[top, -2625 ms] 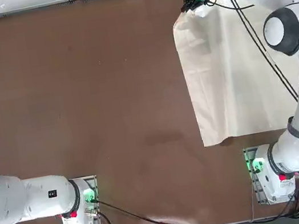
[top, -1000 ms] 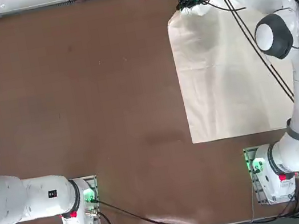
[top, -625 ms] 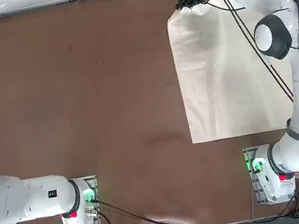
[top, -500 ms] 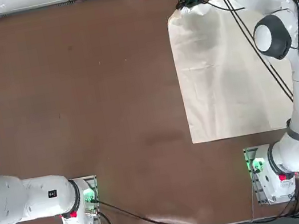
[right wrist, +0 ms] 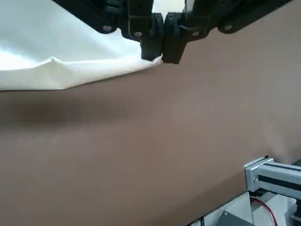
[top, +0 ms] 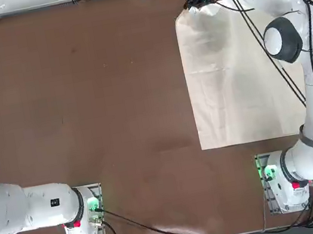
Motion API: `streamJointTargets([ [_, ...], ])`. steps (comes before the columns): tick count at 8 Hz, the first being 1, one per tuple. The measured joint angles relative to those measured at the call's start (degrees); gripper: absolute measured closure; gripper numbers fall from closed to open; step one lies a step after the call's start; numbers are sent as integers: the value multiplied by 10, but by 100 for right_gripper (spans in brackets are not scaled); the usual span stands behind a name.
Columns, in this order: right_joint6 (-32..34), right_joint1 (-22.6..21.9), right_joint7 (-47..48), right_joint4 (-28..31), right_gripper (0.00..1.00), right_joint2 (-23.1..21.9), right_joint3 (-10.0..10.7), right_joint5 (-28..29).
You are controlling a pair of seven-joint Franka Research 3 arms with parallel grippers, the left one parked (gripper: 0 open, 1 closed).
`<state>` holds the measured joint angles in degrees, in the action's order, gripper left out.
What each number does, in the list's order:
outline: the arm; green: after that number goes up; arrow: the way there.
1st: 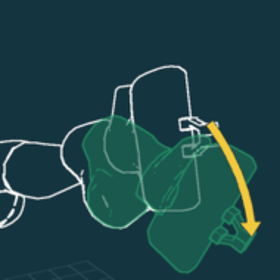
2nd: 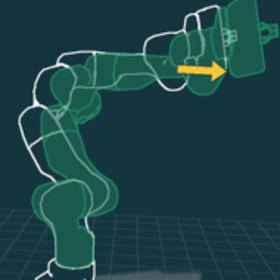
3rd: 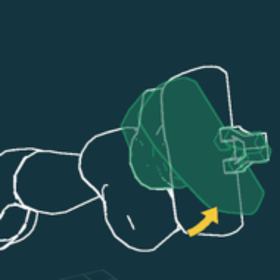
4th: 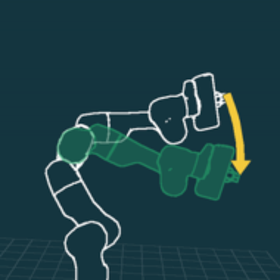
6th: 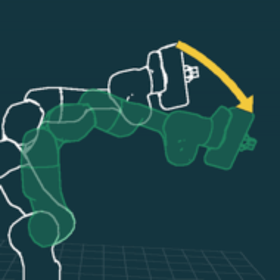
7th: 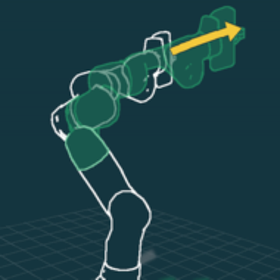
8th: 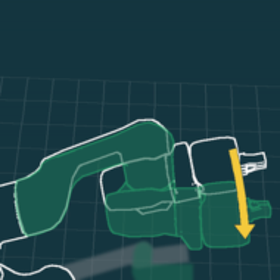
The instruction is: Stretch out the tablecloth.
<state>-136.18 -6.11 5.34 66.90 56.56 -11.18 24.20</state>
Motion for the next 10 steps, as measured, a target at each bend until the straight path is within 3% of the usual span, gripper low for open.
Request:
streamJointTargets([
  [7,-3,-15,17,-19,95,13,7,0],
  [9,-4,-15,18,-25,64,15,7,0],
  [10,-4,-15,18,-26,43,15,9,0],
])
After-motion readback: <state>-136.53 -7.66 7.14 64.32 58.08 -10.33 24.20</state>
